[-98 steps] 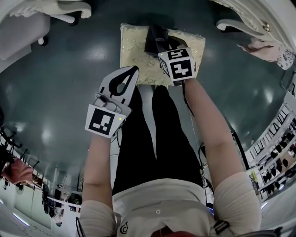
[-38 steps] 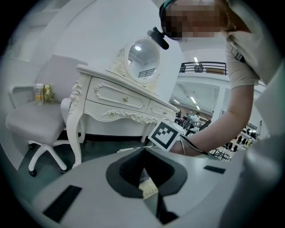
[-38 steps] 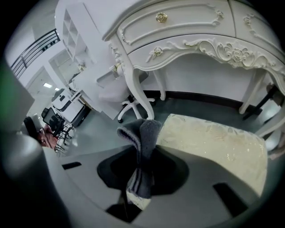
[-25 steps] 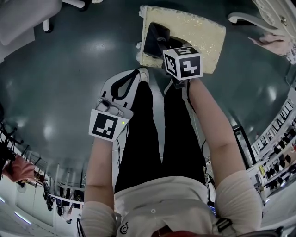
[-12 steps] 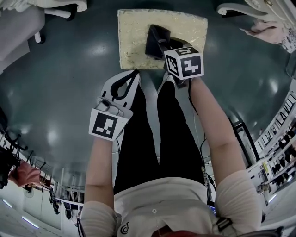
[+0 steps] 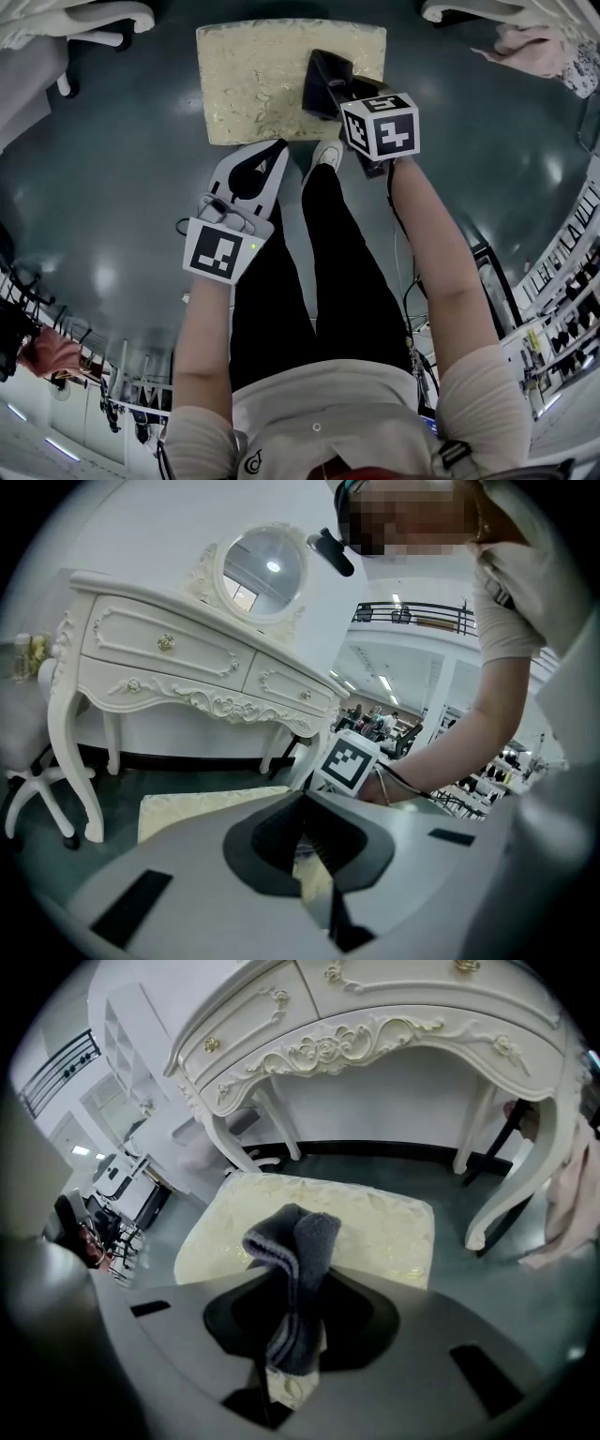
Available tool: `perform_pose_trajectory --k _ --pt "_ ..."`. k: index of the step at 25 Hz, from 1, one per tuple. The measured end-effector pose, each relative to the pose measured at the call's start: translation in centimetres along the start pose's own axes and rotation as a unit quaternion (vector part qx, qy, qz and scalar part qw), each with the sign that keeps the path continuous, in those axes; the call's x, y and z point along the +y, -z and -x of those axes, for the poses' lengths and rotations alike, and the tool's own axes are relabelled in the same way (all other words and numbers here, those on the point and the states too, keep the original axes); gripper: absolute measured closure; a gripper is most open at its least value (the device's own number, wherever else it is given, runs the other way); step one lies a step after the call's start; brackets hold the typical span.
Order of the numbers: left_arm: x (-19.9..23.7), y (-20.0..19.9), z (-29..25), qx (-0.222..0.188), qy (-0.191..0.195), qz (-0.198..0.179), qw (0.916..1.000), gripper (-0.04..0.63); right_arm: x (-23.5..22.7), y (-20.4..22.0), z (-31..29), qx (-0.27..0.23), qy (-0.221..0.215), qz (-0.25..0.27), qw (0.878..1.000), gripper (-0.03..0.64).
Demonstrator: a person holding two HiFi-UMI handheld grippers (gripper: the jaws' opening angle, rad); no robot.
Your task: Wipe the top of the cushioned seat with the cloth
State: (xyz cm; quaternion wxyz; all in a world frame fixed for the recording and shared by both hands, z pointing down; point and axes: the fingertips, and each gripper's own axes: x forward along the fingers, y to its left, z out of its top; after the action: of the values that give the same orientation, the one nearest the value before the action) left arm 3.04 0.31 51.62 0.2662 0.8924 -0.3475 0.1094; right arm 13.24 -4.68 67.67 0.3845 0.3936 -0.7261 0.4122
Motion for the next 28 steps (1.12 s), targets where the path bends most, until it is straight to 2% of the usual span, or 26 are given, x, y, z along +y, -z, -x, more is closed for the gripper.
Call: perform_pose_trajectory --k 11,18,24,28 --pt "-4.1 0.1 -5.3 0.001 0.007 -0.003 1.0 0.581 -7.3 2.6 3.0 -0.001 0.015 -0.014 1.0 0.521" --pt "-6.2 0.3 -7.3 -0.003 0.014 -0.002 0.9999 0.581 -12.2 5.2 4.9 0.028 0.064 0.002 0.998 0.532" --pt "-6.3 0.0 -6.5 -0.008 0.017 0.008 0.9998 0.581 -11.2 5.6 7.0 0.026 0.078 0.017 0.996 0.534" --pt "-6.1 -0.6 -5.7 -0.005 0.033 -0.009 0.9994 0.581 -8.2 4.4 7.7 0.014 0.073 0.024 0.997 0.534"
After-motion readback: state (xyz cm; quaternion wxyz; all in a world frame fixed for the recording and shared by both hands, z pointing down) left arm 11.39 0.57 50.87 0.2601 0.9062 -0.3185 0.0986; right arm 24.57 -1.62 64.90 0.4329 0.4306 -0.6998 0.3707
